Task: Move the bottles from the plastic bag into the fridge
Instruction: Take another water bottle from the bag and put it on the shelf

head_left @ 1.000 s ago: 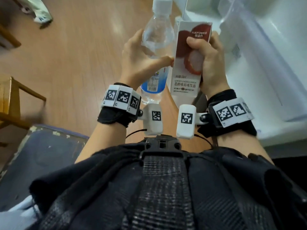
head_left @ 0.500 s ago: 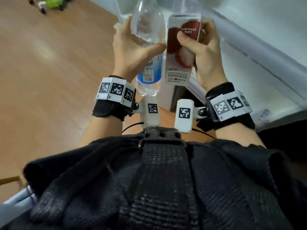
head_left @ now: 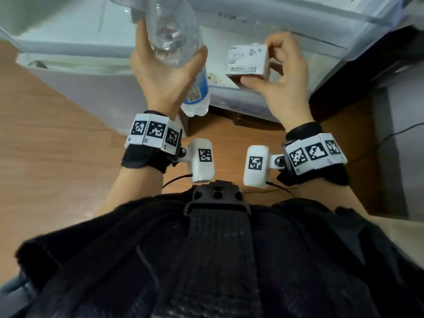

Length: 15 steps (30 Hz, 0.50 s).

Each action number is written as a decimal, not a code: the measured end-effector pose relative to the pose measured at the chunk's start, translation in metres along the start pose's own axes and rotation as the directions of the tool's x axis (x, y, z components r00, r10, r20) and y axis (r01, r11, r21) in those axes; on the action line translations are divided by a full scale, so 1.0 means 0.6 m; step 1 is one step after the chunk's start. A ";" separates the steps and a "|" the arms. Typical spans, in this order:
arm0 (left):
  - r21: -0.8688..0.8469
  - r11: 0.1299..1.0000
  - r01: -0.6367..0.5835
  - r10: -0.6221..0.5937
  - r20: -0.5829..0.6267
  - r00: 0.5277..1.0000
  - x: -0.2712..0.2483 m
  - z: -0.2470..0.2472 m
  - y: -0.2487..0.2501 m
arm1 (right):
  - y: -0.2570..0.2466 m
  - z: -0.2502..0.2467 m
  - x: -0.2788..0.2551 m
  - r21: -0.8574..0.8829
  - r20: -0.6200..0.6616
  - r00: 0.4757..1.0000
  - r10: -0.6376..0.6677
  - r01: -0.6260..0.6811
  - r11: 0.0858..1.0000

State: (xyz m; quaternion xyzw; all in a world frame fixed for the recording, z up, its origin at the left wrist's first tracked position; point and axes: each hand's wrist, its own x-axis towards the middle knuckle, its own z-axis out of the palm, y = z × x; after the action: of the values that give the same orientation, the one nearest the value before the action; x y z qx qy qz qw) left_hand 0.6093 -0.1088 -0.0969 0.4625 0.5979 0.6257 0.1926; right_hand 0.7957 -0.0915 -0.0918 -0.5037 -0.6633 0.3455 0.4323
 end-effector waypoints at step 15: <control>-0.030 0.997 -0.070 0.070 -0.024 0.997 -0.018 0.088 0.010 | 0.090 -0.067 -0.023 0.039 -0.324 0.935 0.146 -0.141 0.989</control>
State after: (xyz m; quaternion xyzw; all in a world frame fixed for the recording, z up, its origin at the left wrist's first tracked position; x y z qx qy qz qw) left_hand 0.6589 -0.0885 -0.1026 0.4728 0.5738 0.6466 0.1707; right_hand 0.8545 -0.0904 -0.1276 -0.5979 -0.5415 0.2929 0.5133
